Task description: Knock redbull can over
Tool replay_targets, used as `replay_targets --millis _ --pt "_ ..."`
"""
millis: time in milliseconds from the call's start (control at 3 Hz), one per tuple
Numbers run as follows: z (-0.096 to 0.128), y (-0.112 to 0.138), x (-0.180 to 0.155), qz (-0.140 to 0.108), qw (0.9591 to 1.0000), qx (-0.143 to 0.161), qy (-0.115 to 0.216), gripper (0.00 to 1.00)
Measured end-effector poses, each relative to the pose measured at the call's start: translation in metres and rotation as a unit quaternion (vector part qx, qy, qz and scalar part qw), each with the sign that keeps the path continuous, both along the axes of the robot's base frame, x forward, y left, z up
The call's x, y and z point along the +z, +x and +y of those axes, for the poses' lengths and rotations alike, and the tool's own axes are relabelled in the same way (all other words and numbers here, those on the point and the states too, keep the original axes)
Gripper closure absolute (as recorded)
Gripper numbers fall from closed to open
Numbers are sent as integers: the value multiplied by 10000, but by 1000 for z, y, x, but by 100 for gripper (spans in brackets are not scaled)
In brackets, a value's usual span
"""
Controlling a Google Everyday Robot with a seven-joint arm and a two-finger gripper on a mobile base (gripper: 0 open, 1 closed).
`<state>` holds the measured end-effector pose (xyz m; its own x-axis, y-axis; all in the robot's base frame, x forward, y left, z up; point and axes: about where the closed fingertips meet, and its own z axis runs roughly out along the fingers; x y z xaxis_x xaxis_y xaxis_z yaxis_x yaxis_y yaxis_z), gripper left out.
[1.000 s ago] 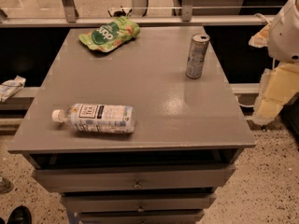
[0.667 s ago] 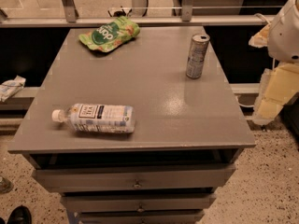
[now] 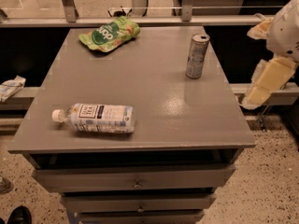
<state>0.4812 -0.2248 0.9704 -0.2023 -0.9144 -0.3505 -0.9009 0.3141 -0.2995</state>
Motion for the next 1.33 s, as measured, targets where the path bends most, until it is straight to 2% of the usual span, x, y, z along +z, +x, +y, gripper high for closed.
replay_targets --millis 333,667,1000,1333 --pt "-2 58 -21 -404 9947 -101 940 0" --pt "6 99 -39 -557 9823 -188 1780 0" --pt "33 127 -56 -529 9667 -180 2496 0" --pt "66 147 -69 -511 9505 -124 3063 0"
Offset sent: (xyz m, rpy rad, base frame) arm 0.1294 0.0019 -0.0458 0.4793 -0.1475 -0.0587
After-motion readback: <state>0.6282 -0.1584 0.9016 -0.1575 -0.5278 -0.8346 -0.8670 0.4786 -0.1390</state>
